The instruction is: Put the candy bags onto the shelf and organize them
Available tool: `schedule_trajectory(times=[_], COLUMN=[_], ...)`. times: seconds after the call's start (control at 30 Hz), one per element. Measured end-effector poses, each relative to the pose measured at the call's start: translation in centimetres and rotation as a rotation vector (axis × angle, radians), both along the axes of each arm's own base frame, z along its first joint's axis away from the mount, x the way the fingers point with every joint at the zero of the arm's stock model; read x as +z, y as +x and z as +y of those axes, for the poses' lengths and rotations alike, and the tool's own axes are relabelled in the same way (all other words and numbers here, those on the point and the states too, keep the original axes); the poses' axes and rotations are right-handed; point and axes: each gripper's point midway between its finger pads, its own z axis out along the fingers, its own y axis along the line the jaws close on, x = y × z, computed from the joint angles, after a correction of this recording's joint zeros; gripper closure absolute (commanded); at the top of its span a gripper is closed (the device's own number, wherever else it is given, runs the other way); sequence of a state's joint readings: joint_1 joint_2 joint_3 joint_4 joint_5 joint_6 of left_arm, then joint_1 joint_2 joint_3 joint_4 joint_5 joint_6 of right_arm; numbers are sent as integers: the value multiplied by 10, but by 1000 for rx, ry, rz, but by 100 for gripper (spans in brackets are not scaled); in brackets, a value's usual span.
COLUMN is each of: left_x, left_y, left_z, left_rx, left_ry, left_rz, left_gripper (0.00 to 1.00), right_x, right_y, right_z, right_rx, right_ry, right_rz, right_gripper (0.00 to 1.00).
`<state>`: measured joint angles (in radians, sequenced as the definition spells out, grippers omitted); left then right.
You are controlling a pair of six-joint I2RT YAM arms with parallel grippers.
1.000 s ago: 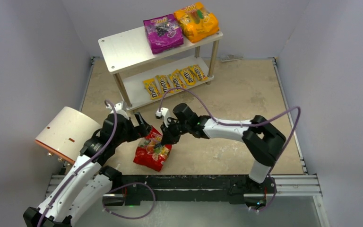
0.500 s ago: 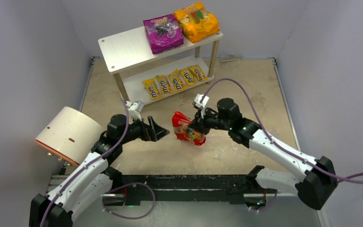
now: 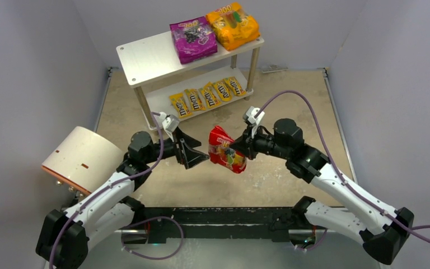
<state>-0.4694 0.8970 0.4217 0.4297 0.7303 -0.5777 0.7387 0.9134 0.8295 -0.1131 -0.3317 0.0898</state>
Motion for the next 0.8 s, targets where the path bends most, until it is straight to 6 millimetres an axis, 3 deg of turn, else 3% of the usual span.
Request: schedule_trajectory(times=[0.37, 0.53, 0.8], left_x=[4, 7, 8], left_y=[-8, -15, -25], left_z=[-7, -15, -30], left_rx=[-64, -106, -168], left_ry=[2, -3, -15], left_rz=[-78, -103, -103], left_gripper=[1, 4, 34], right_x=[62, 75, 75], right_y=[-12, -15, -16], right_z=[9, 13, 21], right_rx=[75, 106, 137], right_ry=[116, 149, 160], right_rz=[-60, -70, -54], right_gripper=[100, 100, 100])
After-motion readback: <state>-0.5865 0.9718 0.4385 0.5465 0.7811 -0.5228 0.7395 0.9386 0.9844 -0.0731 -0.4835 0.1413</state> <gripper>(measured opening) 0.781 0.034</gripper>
